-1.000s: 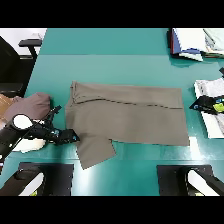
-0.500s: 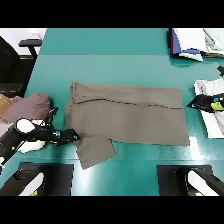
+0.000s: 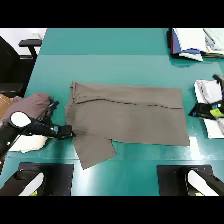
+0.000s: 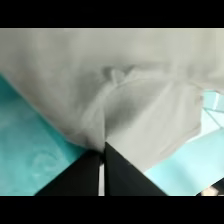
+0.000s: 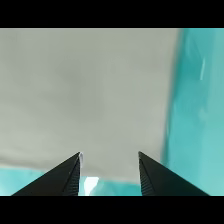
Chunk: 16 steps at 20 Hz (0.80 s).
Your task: Fold the shirts.
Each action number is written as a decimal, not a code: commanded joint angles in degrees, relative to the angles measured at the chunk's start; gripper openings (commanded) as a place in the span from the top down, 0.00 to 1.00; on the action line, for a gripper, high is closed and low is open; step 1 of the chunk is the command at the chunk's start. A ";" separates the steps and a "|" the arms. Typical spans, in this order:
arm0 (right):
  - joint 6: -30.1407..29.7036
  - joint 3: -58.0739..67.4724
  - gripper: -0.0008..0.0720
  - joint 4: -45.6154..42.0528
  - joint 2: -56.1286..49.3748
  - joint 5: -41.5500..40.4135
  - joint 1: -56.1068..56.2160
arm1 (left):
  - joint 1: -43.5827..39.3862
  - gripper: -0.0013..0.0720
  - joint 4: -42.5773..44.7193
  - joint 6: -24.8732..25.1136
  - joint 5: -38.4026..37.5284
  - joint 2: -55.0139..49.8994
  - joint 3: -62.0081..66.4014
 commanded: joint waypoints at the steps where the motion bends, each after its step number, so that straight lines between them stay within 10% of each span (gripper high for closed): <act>1: 0.13 -8.55 0.20 -2.75 0.11 2.58 -8.96 | 0.04 0.95 2.89 0.61 -4.11 0.07 6.51; 12: -1.44 -24.57 0.38 6.32 0.09 -9.38 -14.78 | 0.04 0.95 2.75 0.61 -3.65 0.07 7.43; 16: -1.64 -24.55 0.87 6.49 0.31 -9.33 -10.19 | 0.04 0.95 2.75 0.66 -3.80 0.07 7.50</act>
